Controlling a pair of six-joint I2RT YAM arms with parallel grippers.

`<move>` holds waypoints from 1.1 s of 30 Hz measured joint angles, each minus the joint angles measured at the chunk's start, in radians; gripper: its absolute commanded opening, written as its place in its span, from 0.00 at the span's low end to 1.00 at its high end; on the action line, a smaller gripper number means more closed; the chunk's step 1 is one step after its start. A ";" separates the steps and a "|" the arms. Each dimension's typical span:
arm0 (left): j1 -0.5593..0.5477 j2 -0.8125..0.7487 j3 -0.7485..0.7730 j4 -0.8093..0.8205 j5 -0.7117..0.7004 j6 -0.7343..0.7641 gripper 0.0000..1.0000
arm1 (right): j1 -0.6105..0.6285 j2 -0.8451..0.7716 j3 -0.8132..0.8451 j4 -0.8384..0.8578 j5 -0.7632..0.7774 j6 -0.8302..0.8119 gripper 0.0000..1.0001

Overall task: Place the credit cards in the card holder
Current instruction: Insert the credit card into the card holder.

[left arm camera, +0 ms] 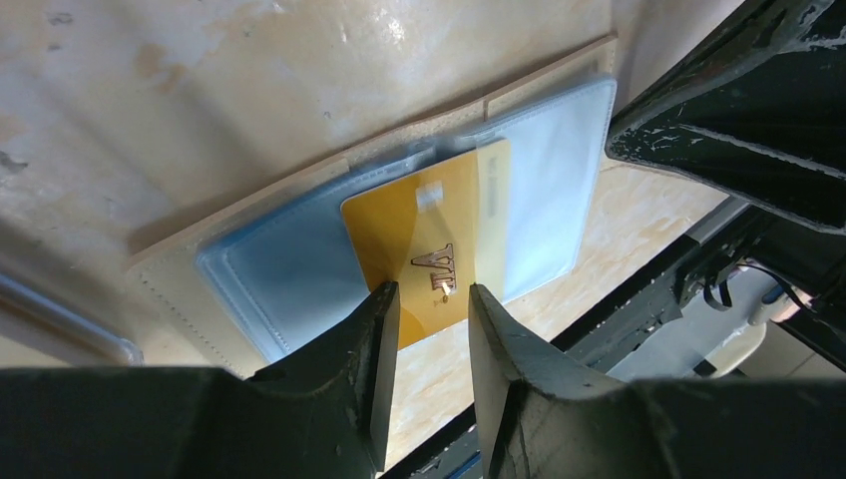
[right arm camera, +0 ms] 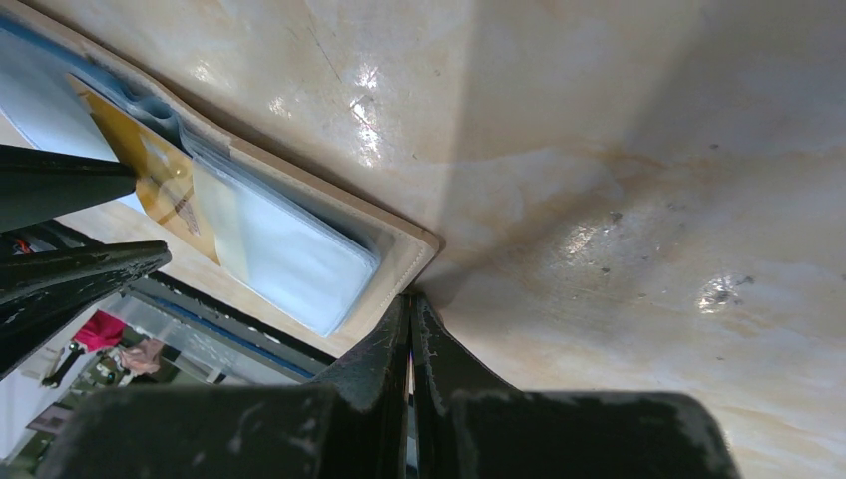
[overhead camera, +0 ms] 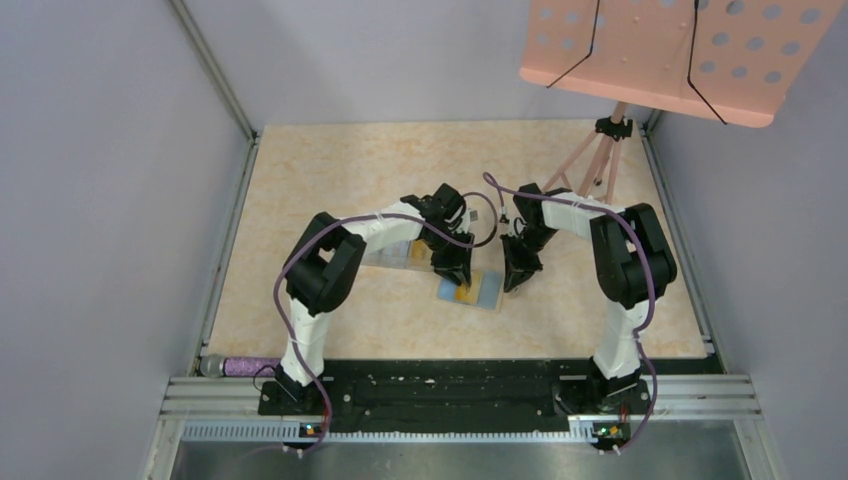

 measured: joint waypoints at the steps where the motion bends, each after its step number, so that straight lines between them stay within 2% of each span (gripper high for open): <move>1: -0.002 0.002 0.004 -0.010 0.000 0.000 0.38 | 0.000 0.000 0.000 0.000 0.000 0.000 0.00; 5: -0.014 0.002 0.017 -0.028 -0.039 0.003 0.40 | 0.000 0.000 0.000 0.000 0.000 0.000 0.00; 6: -0.016 0.001 0.019 -0.032 -0.051 0.003 0.48 | 0.000 0.000 0.000 0.000 0.000 0.000 0.00; 8: -0.021 -0.005 0.020 -0.041 -0.078 0.003 0.50 | 0.000 0.000 0.000 0.000 0.000 -0.001 0.00; 15: -0.039 -0.021 0.020 -0.051 -0.157 0.020 0.46 | 0.000 0.000 -0.001 0.001 -0.002 -0.006 0.00; 21: -0.046 -0.022 0.020 -0.055 -0.165 0.024 0.39 | 0.000 0.000 -0.002 0.002 -0.003 -0.007 0.00; 33: -0.050 0.022 0.046 -0.012 0.007 -0.018 0.37 | -0.001 0.000 -0.002 0.002 -0.003 -0.007 0.00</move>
